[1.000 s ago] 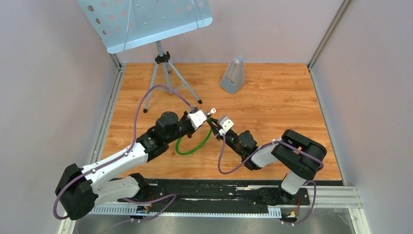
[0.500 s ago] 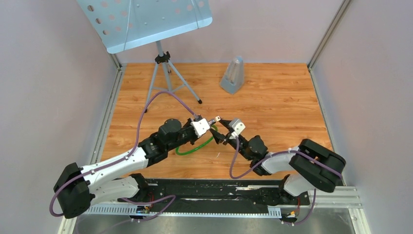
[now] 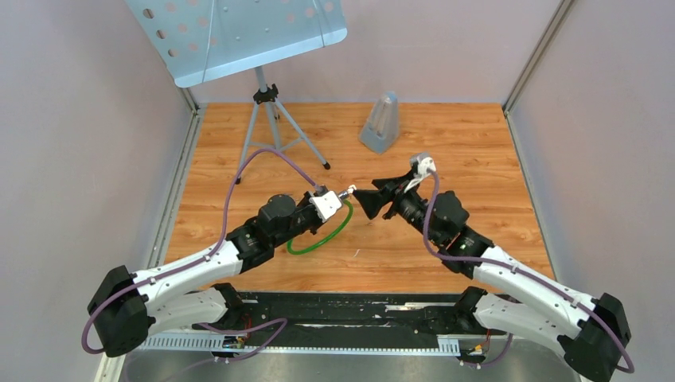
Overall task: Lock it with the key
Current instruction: Lock the lock.
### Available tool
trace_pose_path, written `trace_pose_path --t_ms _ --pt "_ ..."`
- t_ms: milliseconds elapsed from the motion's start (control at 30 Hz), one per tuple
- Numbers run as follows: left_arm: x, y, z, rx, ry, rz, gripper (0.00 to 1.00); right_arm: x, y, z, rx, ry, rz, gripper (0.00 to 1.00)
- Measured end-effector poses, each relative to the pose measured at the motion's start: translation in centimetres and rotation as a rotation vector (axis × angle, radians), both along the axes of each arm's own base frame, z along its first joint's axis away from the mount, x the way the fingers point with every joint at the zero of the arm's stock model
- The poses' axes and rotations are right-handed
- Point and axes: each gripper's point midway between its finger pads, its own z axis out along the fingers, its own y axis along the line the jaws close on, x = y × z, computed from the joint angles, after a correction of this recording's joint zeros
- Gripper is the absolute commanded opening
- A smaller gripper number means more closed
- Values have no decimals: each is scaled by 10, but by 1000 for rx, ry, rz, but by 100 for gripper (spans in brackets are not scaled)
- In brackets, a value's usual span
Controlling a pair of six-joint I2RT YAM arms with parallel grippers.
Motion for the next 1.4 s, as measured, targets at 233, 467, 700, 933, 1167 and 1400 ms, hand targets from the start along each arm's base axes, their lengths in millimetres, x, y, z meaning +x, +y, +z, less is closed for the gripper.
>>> trace_pose_path --t_ms 233,467,700,933,1167,1400 --pt "-2 -1 -1 1 2 -14 0 -7 2 21 130 332 -6 56" --pt "-18 -9 -1 4 18 -113 0 -3 0 -19 88 581 -33 38" --pt "-34 -15 -3 26 12 -231 0 -4 -6 -26 72 618 -3 35" --pt "-46 -19 -9 65 -1 -324 0 -31 1 -24 43 557 171 42" --pt "-53 -19 -13 100 -3 -376 0 -46 0 -32 4 521 256 38" --pt "-60 -16 -31 153 44 -427 0 -47 -12 -29 2 488 298 43"
